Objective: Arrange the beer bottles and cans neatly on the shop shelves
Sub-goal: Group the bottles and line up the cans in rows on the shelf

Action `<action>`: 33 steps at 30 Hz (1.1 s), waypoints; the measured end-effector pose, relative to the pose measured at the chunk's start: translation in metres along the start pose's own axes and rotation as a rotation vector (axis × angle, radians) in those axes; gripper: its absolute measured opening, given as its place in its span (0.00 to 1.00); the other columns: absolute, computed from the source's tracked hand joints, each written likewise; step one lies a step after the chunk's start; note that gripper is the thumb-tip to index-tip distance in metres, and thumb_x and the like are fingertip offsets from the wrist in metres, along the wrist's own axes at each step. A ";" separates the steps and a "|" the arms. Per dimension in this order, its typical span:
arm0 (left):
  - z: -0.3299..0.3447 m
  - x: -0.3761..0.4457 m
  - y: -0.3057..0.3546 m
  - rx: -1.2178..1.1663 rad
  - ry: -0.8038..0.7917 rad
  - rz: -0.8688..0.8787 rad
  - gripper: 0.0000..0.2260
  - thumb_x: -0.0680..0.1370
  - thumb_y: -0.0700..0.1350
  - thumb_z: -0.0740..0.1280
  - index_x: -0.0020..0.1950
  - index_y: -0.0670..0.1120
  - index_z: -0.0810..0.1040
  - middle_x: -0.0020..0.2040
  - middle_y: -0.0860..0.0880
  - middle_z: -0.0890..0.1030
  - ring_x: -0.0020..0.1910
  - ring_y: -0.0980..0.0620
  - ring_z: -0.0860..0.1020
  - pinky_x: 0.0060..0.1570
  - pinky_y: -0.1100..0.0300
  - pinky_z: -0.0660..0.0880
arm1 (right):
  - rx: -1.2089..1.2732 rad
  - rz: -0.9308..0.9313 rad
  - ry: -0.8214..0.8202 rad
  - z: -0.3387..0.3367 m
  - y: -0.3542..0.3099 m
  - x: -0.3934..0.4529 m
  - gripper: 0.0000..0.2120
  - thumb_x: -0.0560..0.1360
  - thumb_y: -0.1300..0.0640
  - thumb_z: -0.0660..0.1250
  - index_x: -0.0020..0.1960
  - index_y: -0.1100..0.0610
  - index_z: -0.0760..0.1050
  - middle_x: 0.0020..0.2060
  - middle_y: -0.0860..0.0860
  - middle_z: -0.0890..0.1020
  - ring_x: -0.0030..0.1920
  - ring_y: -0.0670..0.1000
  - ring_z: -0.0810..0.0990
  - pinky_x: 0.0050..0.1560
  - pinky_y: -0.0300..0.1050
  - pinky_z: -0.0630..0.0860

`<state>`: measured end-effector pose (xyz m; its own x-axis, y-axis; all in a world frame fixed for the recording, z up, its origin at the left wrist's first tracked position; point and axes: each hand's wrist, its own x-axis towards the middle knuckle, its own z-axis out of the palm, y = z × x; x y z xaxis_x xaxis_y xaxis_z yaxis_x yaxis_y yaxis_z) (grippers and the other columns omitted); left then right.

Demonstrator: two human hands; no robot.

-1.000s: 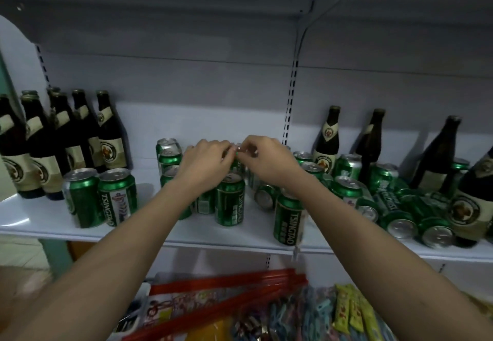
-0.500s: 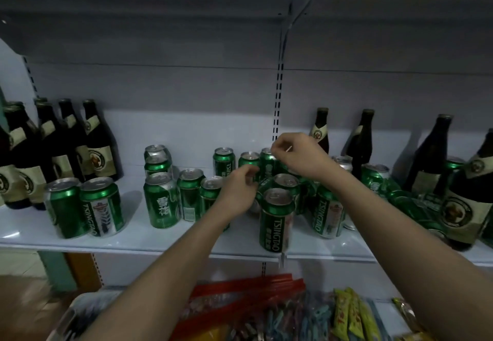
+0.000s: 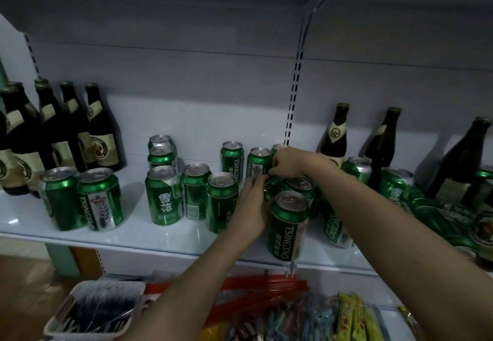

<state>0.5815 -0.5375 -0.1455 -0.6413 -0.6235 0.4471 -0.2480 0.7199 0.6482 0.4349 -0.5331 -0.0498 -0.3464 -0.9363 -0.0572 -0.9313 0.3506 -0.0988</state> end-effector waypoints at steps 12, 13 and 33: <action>0.016 0.007 -0.010 0.193 -0.128 -0.123 0.23 0.80 0.49 0.63 0.74 0.53 0.60 0.67 0.39 0.69 0.61 0.37 0.74 0.62 0.46 0.73 | 0.072 0.062 -0.061 0.020 0.002 0.003 0.11 0.78 0.51 0.54 0.39 0.52 0.70 0.46 0.54 0.76 0.48 0.55 0.75 0.58 0.54 0.73; 0.017 0.007 -0.009 0.199 -0.134 -0.138 0.23 0.81 0.50 0.63 0.74 0.54 0.60 0.68 0.39 0.69 0.61 0.37 0.74 0.62 0.46 0.73 | 0.056 0.053 -0.069 0.020 0.002 0.003 0.12 0.78 0.52 0.53 0.38 0.51 0.68 0.46 0.55 0.76 0.48 0.54 0.74 0.58 0.54 0.73; -0.041 0.052 0.032 0.051 0.026 -0.071 0.24 0.77 0.41 0.68 0.72 0.47 0.66 0.63 0.45 0.75 0.59 0.46 0.75 0.57 0.53 0.73 | 0.478 0.090 0.362 -0.025 0.009 -0.008 0.14 0.78 0.62 0.57 0.54 0.66 0.79 0.54 0.61 0.82 0.54 0.60 0.79 0.58 0.55 0.77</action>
<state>0.5700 -0.5594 -0.0767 -0.6024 -0.6804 0.4174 -0.3294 0.6882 0.6464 0.4262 -0.5228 -0.0256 -0.5163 -0.8198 0.2476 -0.7718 0.3202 -0.5493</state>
